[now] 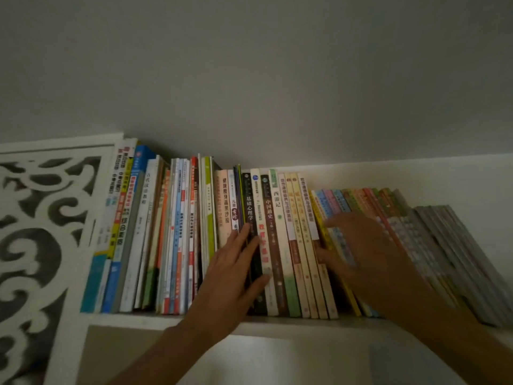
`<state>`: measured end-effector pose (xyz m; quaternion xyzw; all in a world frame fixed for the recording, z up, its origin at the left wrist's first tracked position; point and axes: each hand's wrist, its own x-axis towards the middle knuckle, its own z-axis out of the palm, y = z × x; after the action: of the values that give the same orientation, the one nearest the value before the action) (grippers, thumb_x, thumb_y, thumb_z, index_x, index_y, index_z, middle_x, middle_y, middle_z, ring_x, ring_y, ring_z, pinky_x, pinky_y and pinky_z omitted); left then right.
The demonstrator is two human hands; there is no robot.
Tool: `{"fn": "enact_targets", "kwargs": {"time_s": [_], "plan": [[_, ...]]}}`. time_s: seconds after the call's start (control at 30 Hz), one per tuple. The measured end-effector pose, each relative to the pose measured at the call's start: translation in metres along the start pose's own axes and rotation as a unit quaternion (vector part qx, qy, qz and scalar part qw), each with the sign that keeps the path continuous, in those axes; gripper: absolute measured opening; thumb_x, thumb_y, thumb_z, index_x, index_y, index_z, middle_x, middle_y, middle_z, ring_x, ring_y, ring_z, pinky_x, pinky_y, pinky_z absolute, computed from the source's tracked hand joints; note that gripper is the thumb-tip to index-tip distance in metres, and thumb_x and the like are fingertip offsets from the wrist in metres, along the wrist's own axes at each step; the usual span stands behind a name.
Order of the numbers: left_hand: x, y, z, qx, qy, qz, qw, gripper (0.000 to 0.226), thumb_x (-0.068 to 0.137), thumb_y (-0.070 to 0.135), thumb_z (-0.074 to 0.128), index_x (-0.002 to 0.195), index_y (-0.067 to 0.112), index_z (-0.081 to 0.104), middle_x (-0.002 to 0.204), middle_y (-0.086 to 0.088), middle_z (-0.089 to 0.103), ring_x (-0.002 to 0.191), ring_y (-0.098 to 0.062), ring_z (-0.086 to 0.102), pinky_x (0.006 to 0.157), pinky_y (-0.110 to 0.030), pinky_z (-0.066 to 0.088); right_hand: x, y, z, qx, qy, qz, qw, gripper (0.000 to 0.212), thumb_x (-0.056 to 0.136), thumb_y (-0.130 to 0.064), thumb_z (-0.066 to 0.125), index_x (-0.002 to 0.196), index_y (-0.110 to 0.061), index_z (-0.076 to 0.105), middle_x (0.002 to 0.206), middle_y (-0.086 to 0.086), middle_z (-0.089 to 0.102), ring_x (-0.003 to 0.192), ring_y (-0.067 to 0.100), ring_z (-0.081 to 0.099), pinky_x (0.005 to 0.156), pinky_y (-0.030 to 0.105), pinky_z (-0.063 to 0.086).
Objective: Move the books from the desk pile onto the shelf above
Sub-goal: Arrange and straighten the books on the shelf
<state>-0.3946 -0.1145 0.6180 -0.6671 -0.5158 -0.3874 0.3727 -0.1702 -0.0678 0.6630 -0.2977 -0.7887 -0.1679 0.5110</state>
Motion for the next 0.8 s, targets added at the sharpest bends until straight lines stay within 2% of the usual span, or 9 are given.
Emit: {"fn": "enact_targets", "kwargs": {"time_s": [0.1, 0.13, 0.23, 0.33, 0.43, 0.5, 0.6, 0.7, 0.8], "plan": [[0.017, 0.001, -0.007, 0.029, 0.022, 0.007, 0.999, 0.071, 0.092, 0.051, 0.040, 0.145, 0.033, -0.004, 0.147, 0.017, -0.021, 0.139, -0.004, -0.017, 0.110, -0.029, -0.012, 0.032, -0.037, 0.013, 0.001, 0.027, -0.120, 0.992, 0.047, 0.090, -0.034, 0.056, 0.133, -0.022, 0.041, 0.133, -0.007, 0.042, 0.127, 0.011, 0.034, 0.106, 0.014, 0.016], [0.025, 0.001, -0.010, 0.025, 0.045, 0.010, 0.999, 0.071, 0.092, 0.049, 0.043, 0.148, 0.029, 0.003, 0.150, 0.017, -0.012, 0.141, -0.005, -0.011, 0.111, -0.028, -0.009, 0.050, -0.044, 0.013, 0.015, 0.025, -0.104, 0.994, 0.048, 0.090, -0.027, 0.057, 0.134, -0.020, 0.041, 0.135, -0.005, 0.043, 0.128, 0.012, 0.031, 0.105, 0.016, 0.015], [0.044, -0.005, -0.016, 0.001, 0.086, 0.016, 0.996, 0.067, 0.091, 0.044, 0.049, 0.147, 0.023, 0.018, 0.155, 0.008, 0.011, 0.142, -0.008, 0.006, 0.113, -0.025, -0.001, 0.099, -0.055, 0.006, -0.002, 0.026, -0.070, 0.997, 0.056, 0.087, -0.017, 0.055, 0.141, -0.018, 0.037, 0.146, 0.001, 0.036, 0.136, 0.019, 0.021, 0.113, 0.033, 0.018], [0.054, -0.014, -0.023, -0.017, 0.107, 0.036, 0.993, 0.061, 0.092, 0.037, 0.052, 0.145, 0.019, 0.028, 0.153, 0.004, 0.021, 0.140, -0.009, 0.017, 0.116, -0.027, 0.008, 0.121, -0.057, 0.012, -0.084, -0.042, -0.065, 0.993, 0.061, 0.088, -0.024, 0.053, 0.145, -0.020, 0.031, 0.155, 0.002, 0.021, 0.143, 0.022, 0.006, 0.115, 0.038, 0.007], [0.057, -0.023, -0.030, -0.041, 0.128, 0.038, 0.990, 0.054, 0.093, 0.029, 0.052, 0.142, 0.017, 0.032, 0.149, 0.004, 0.027, 0.129, 0.002, 0.020, 0.105, -0.013, 0.006, 0.123, -0.057, 0.017, -0.181, -0.057, -0.096, 0.977, 0.065, 0.088, -0.037, 0.050, 0.147, -0.023, 0.027, 0.158, 0.003, 0.009, 0.145, 0.023, -0.004, 0.116, 0.044, -0.002], [0.055, -0.024, -0.031, -0.058, 0.134, 0.043, 0.988, 0.051, 0.092, 0.023, 0.053, 0.140, 0.016, 0.035, 0.146, 0.003, 0.030, 0.118, 0.009, 0.015, 0.100, -0.005, 0.004, 0.123, -0.057, 0.018, -0.214, -0.035, -0.113, 0.970, 0.063, 0.084, -0.042, 0.047, 0.143, -0.022, 0.036, 0.158, 0.002, 0.009, 0.145, 0.023, -0.005, 0.115, 0.045, -0.005], [0.047, -0.021, -0.031, -0.069, 0.114, 0.064, 0.989, 0.049, 0.091, 0.016, 0.055, 0.137, 0.014, 0.038, 0.143, 0.003, 0.033, 0.112, 0.015, 0.012, 0.092, 0.008, -0.002, 0.122, -0.060, 0.022, -0.186, 0.004, -0.130, 0.974, 0.047, 0.086, -0.028, 0.055, 0.131, -0.019, 0.053, 0.157, -0.003, 0.015, 0.144, 0.021, -0.001, 0.116, 0.041, -0.003], [0.041, -0.021, -0.034, -0.101, 0.110, 0.041, 0.988, 0.052, 0.091, 0.014, 0.053, 0.140, 0.016, 0.034, 0.144, 0.005, 0.030, 0.119, 0.013, 0.012, 0.103, -0.002, 0.005, 0.121, -0.065, 0.021, -0.128, 0.068, -0.142, 0.979, 0.033, 0.085, -0.019, 0.057, 0.117, -0.014, 0.065, 0.153, -0.005, 0.027, 0.142, 0.019, 0.007, 0.114, 0.033, 0.002], [0.041, -0.016, -0.041, -0.165, 0.104, 0.004, 0.981, 0.048, 0.092, 0.012, 0.052, 0.136, 0.019, 0.035, 0.132, 0.007, 0.036, 0.120, 0.004, 0.026, 0.103, -0.014, 0.021, 0.106, -0.070, 0.014, -0.081, 0.110, -0.137, 0.981, 0.034, 0.085, -0.012, 0.055, 0.119, -0.011, 0.061, 0.147, -0.001, 0.037, 0.139, 0.018, 0.014, 0.111, 0.028, 0.010]]}}
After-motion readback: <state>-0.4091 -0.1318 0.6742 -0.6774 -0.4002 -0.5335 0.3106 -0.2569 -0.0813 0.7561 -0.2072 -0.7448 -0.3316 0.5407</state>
